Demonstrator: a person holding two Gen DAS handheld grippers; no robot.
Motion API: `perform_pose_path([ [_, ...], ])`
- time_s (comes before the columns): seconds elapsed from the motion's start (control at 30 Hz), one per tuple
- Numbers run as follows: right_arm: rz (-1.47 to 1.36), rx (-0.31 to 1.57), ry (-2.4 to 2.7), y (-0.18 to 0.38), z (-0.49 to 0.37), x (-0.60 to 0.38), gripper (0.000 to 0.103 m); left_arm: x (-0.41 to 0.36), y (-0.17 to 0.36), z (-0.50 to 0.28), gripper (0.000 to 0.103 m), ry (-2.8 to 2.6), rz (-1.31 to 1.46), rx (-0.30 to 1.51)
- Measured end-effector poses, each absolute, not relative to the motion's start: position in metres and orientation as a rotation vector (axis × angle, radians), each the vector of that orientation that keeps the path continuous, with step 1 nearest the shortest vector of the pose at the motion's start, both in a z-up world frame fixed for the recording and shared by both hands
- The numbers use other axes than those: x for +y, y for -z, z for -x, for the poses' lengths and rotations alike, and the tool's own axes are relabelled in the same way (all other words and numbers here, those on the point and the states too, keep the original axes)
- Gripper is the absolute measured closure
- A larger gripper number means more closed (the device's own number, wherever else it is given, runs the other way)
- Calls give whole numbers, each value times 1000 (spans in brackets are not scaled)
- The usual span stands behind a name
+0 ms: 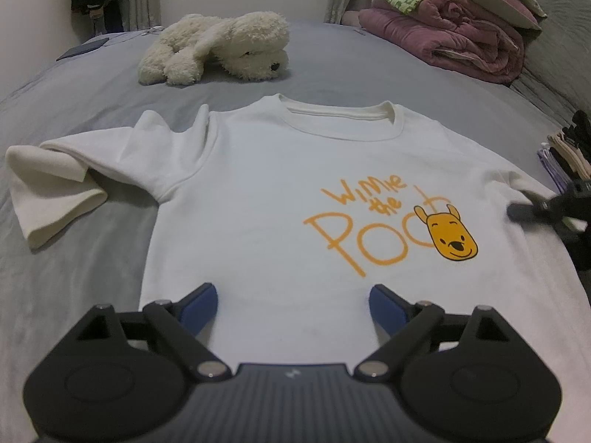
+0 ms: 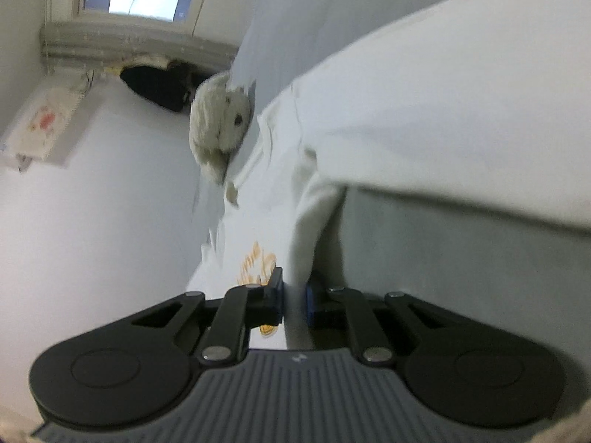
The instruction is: Fold clothes
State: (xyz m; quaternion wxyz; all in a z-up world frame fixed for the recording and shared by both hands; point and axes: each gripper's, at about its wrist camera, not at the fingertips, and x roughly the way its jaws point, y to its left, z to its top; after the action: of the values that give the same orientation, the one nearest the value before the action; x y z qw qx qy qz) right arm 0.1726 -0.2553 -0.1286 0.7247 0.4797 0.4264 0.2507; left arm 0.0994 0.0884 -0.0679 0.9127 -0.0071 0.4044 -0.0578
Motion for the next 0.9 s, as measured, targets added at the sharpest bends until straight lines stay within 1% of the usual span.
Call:
perform_pose_path([
  [0.2,-1105,868,-439,127,-182,-258,94,89,69,-100,12,124,12,831],
  [0.6,-840,799,-290,105,-172,-263,96,94,69,-100,12,157,10,830],
  [0.73,-836,799,-270,103,-170,-267,93,96,68,-100,12,173,13,836],
  [0.9,-833,801,-238,100,-165,-273,93,101,65,-100,12,177,33,849],
])
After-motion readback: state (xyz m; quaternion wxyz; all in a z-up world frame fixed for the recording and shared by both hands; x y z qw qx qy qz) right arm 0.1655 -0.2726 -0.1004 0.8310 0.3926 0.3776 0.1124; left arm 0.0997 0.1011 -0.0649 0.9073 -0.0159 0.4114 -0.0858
